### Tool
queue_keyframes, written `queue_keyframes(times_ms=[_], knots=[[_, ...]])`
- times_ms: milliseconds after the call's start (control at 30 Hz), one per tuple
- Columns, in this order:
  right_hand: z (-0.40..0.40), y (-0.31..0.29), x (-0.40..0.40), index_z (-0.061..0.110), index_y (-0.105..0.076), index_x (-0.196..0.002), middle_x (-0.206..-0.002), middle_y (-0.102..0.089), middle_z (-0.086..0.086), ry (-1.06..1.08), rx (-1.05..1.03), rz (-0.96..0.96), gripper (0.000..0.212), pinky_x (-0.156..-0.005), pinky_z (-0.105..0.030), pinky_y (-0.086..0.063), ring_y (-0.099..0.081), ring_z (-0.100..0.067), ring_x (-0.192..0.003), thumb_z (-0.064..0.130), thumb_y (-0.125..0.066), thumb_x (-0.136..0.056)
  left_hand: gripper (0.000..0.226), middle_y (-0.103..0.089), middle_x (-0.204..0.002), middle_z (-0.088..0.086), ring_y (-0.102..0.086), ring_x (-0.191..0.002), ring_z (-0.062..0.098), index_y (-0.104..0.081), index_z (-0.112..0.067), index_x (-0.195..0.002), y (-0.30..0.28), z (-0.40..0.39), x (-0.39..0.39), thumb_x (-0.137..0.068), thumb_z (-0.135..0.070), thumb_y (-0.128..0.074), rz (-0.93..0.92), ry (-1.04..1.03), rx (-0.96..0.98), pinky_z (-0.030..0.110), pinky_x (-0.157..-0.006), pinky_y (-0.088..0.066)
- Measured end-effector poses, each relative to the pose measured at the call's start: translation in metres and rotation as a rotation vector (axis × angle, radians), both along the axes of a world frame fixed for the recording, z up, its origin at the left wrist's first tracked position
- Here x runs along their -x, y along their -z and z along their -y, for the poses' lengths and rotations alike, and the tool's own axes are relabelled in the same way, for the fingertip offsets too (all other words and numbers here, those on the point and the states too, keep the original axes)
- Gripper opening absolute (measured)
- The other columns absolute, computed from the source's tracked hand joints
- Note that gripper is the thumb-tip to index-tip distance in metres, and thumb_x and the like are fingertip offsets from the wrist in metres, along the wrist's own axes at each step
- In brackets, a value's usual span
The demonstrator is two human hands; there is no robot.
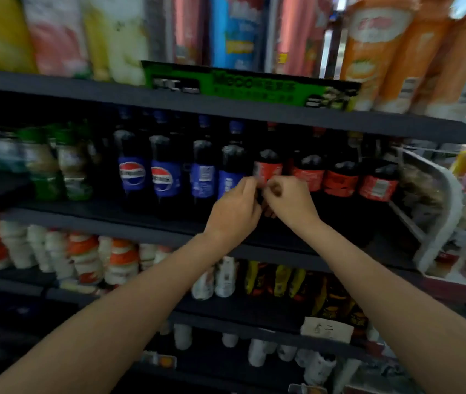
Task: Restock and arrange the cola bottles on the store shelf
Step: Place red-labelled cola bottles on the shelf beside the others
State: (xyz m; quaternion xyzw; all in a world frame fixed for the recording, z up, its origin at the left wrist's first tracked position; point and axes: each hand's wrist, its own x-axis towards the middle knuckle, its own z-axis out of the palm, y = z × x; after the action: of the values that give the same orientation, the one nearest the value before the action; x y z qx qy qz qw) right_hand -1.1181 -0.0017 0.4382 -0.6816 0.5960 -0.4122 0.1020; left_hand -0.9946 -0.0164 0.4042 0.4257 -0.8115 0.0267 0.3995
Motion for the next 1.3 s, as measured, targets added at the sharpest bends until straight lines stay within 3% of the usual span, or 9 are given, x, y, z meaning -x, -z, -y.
queue_keyframes(times_ms=[100,200,300,433,467,700,833,1133,1300], knots=[[0.004,0.003,-0.08,0.005,-0.062,-0.073,-0.066,-0.066,-0.01,-0.14,0.032,-0.067,0.02,-0.064,-0.04,-0.053,-0.064,-0.026,-0.063,0.014,-0.055,-0.09,0.036,-0.062,-0.09,0.015,-0.06,-0.073,0.035,-0.054,-0.001,-0.1,0.002,-0.008,-0.082,-0.08,-0.022,-0.031,-0.055,-0.06,-0.003,0.037,-0.06,-0.049],[0.011,0.021,-0.177,0.005,-0.066,-0.081,-0.078,-0.07,-0.017,-0.301,-0.027,-0.171,0.016,-0.072,-0.045,-0.053,-0.066,-0.034,-0.076,0.015,-0.056,-0.087,0.029,-0.06,-0.097,0.017,-0.058,-0.079,0.037,-0.054,-0.001,-0.105,0.017,-0.019,-0.189,-0.083,-0.013,-0.041,-0.03,-0.209,-0.032,0.041,-0.069,-0.046],[0.011,0.052,-0.286,0.002,-0.066,-0.092,-0.094,-0.07,-0.02,-0.492,-0.272,-0.331,0.016,-0.073,-0.039,-0.054,-0.067,-0.033,-0.085,0.012,-0.054,-0.089,0.033,-0.058,-0.104,0.02,-0.057,-0.09,0.038,-0.051,0.002,-0.112,0.043,-0.037,-0.312,-0.082,-0.009,-0.045,-0.017,-0.36,-0.097,0.041,-0.077,-0.043],[0.004,0.104,-0.418,0.01,-0.06,-0.091,-0.1,-0.068,-0.015,-0.668,-0.488,-0.551,0.007,-0.053,-0.02,-0.045,-0.065,-0.027,-0.083,0.012,-0.053,-0.09,0.032,-0.055,-0.11,0.025,-0.053,-0.102,0.038,-0.046,0.006,-0.116,0.08,-0.069,-0.475,-0.087,-0.005,-0.047,-0.058,-0.65,-0.259,0.039,-0.084,-0.038],[0.004,0.115,-0.446,0.008,-0.062,-0.096,-0.099,-0.068,-0.013,-0.689,-0.531,-0.543,0.012,-0.056,-0.02,-0.048,-0.067,-0.027,-0.083,0.012,-0.052,-0.091,0.03,-0.054,-0.113,0.023,-0.051,-0.105,0.037,-0.045,0.004,-0.116,0.088,-0.075,-0.51,-0.087,-0.005,-0.048,-0.086,-0.725,-0.328,0.04,-0.086,-0.039],[0.027,0.183,-0.603,0.005,-0.063,-0.106,-0.109,-0.064,-0.014,-0.803,-0.762,-0.591,0.02,-0.081,-0.04,-0.057,-0.065,-0.027,-0.095,0.016,-0.053,-0.093,0.032,-0.053,-0.117,0.011,-0.053,-0.102,0.026,-0.041,-0.009,-0.12,0.149,-0.1,-0.678,-0.088,-0.012,-0.049,-0.27,-0.939,-0.67,0.035,-0.08,-0.044],[0.042,0.245,-0.68,0.007,-0.064,-0.11,-0.116,-0.063,-0.009,-0.86,-0.791,-0.609,0.023,-0.09,-0.034,-0.049,-0.058,-0.023,-0.107,0.019,-0.056,-0.092,0.04,-0.054,-0.119,0.014,-0.055,-0.108,0.031,-0.042,-0.006,-0.126,0.212,-0.098,-0.737,-0.088,-0.013,-0.053,-0.224,-1.013,-0.886,0.048,-0.093,-0.046],[0.09,0.45,-0.854,0.008,-0.058,-0.116,-0.122,-0.059,-0.01,-0.921,-0.942,-0.701,0.029,-0.087,-0.029,-0.044,-0.055,-0.024,-0.113,0.019,-0.06,-0.089,0.027,-0.054,-0.116,0.017,-0.057,-0.102,0.036,-0.049,-0.005,-0.117,0.391,-0.057,-0.895,-0.091,-0.013,-0.049,-0.109,-1.049,-1.171,0.044,-0.087,-0.048],[0.1,0.591,-0.919,0.012,-0.051,-0.125,-0.127,-0.054,-0.01,-0.957,-0.986,-0.799,0.035,-0.086,-0.029,-0.043,-0.05,-0.025,-0.118,0.014,-0.058,-0.09,0.028,-0.053,-0.118,0.012,-0.056,-0.104,0.032,-0.049,-0.01,-0.119,0.538,-0.051,-0.94,-0.092,-0.017,-0.049,0.035,-0.96,-1.334,0.042,-0.084,-0.05]])
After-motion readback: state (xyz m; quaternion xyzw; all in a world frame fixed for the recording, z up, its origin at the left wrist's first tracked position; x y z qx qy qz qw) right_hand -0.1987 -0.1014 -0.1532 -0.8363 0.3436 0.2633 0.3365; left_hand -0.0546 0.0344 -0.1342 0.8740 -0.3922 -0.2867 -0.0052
